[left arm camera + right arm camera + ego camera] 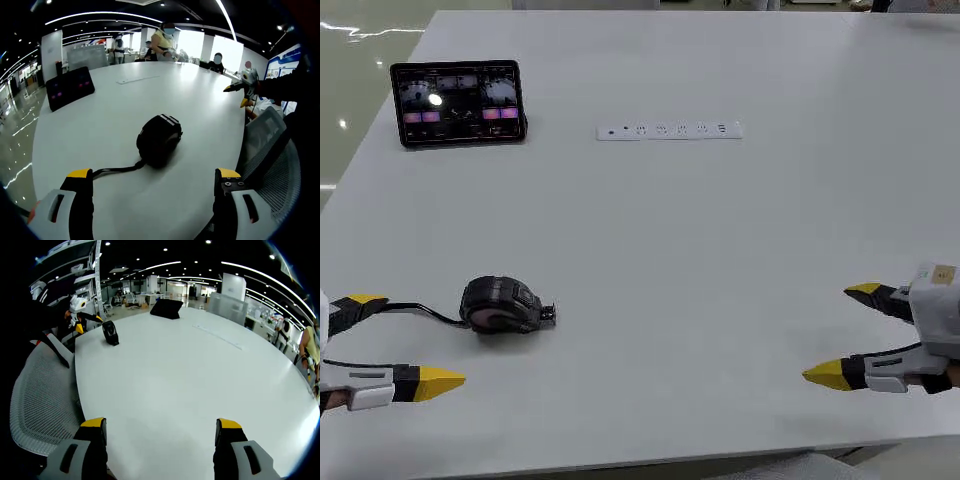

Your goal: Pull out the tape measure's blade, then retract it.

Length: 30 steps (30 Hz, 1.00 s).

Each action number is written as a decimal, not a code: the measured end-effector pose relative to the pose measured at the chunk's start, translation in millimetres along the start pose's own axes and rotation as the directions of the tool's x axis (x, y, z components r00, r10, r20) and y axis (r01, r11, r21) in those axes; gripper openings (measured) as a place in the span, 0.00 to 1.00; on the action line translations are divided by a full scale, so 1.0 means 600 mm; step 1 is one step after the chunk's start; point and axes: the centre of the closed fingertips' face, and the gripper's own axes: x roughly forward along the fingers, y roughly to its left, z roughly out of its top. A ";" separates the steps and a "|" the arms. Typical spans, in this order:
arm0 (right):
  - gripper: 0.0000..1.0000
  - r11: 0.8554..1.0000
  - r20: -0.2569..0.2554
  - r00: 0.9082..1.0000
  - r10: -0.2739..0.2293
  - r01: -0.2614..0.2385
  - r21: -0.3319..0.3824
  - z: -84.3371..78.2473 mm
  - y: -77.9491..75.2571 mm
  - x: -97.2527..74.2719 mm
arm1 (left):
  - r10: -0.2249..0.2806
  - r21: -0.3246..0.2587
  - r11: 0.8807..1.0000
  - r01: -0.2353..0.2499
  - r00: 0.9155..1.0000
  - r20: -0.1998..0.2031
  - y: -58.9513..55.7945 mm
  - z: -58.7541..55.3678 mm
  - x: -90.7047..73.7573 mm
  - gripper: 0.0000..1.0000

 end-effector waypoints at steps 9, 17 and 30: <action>0.99 1.000 -0.004 1.000 0.013 -0.013 -0.011 0.001 0.003 -0.002 | 0.000 -0.007 1.000 0.000 1.000 -0.001 0.004 -0.001 -0.006 0.99; 0.99 1.000 -0.024 1.000 0.017 -0.016 0.017 -0.003 -0.001 -0.006 | 0.017 0.000 1.000 -0.017 1.000 -0.003 0.012 -0.001 -0.010 0.99; 0.99 1.000 -0.015 1.000 0.021 -0.020 0.020 0.001 0.001 -0.010 | 0.005 -0.005 1.000 -0.006 1.000 -0.017 0.007 -0.008 -0.016 0.99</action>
